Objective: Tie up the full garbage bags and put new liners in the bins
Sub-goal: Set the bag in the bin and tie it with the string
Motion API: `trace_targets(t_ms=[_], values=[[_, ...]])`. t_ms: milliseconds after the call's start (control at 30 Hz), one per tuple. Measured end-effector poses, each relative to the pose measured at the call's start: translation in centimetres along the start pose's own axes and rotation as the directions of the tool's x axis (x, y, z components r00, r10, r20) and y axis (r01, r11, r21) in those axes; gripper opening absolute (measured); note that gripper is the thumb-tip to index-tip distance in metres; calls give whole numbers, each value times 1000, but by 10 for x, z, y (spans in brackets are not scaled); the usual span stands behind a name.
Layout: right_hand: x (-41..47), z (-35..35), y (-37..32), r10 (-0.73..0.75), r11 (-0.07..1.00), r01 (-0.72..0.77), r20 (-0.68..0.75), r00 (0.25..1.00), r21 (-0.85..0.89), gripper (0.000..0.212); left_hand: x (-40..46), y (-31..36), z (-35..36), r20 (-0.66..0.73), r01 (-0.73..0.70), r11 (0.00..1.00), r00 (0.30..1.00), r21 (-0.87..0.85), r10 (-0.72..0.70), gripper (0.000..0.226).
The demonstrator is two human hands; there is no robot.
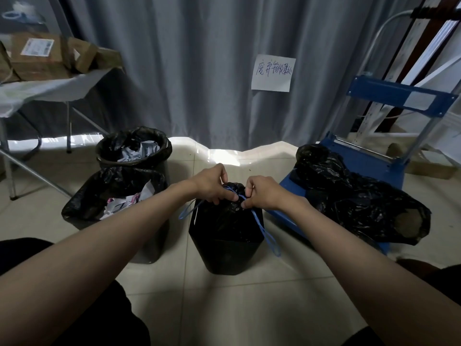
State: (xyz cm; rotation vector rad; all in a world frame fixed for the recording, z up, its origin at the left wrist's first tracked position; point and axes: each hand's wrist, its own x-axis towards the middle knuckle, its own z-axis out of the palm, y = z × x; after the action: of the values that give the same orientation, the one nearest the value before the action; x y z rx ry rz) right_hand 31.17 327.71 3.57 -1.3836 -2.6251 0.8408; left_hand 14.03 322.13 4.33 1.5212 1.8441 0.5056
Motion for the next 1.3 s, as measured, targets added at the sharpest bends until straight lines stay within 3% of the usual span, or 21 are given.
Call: trace_targets(t_ms=[200,300,433,633,967,1167,1300], values=[[6,10,8,1,1000,-2,-69,998,-18,17,10,3,9,-160,-109,992,980,65,118,48],[9,9,9,4,1000,-3,-95,995,13,14,12,5,11,-158,-172,982,970,79,183,41],[11,10,10,3,1000,-3,-6,1000,-15,16,17,4,13,-136,-205,970,966,128,222,28],[14,15,12,-12,1000,12,-55,998,-4,6,17,5,11,-127,-223,966,963,132,239,25],[14,18,11,-26,1000,25,-25,999,-11,23,14,8,4,-167,-211,971,959,113,228,15],[7,16,8,-41,998,35,-99,994,-56,6,8,6,2,-172,-208,969,958,135,230,10],[5,14,7,-45,996,36,-106,993,-81,15,6,4,0,-161,-206,965,959,161,232,11]])
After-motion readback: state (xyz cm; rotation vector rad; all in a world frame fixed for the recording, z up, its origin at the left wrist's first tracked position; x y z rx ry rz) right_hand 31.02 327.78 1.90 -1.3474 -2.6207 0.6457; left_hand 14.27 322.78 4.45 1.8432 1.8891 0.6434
